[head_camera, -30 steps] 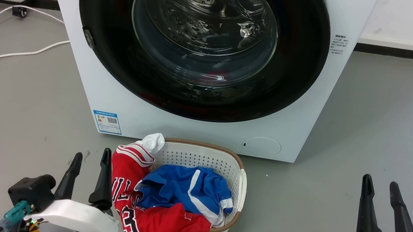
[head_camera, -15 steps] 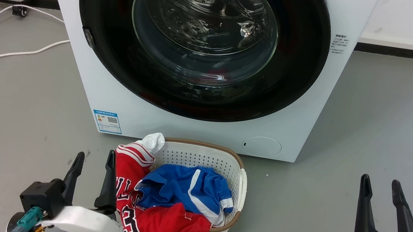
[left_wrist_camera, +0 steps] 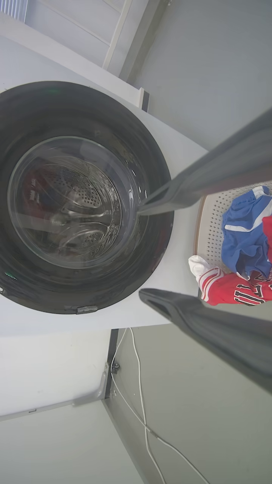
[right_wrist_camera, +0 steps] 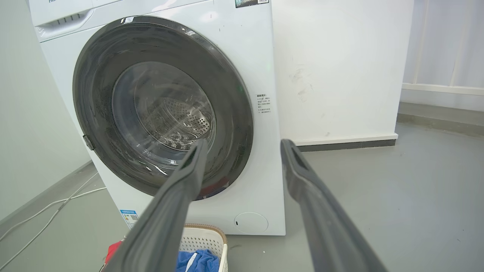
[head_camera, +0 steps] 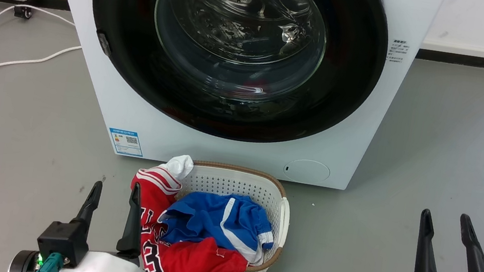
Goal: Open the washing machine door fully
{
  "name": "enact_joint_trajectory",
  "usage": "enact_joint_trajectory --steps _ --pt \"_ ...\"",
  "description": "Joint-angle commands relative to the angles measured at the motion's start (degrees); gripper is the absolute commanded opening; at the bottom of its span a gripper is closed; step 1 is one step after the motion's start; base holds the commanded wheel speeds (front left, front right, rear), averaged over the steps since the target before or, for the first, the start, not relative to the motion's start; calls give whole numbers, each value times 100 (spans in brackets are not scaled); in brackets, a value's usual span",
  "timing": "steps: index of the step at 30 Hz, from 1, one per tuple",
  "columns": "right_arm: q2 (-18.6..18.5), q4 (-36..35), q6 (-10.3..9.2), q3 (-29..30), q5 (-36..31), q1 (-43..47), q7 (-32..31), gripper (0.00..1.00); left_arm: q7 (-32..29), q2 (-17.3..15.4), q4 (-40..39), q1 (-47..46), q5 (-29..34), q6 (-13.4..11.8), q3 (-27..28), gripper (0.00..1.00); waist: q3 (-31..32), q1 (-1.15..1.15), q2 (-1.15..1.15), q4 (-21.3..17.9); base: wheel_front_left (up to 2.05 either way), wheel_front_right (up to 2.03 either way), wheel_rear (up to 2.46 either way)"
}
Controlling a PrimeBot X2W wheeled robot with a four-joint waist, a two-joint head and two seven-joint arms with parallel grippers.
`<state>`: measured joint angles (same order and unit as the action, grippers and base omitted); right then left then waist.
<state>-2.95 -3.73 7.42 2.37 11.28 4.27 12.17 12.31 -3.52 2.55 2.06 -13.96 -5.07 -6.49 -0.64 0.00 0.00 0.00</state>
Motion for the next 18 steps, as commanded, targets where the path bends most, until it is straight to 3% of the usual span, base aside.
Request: enact_joint_trajectory --steps 1,18 --pt "7 -61 11 -1 -130 43 67 100 40 -9 -13 36 121 3 6 100 -2 0 0 -1 0 0 0" --pt "10 -39 6 25 -651 164 245 100 229 49 71 129 870 -40 -14 100 -20 0 0 -2 0 0 0"
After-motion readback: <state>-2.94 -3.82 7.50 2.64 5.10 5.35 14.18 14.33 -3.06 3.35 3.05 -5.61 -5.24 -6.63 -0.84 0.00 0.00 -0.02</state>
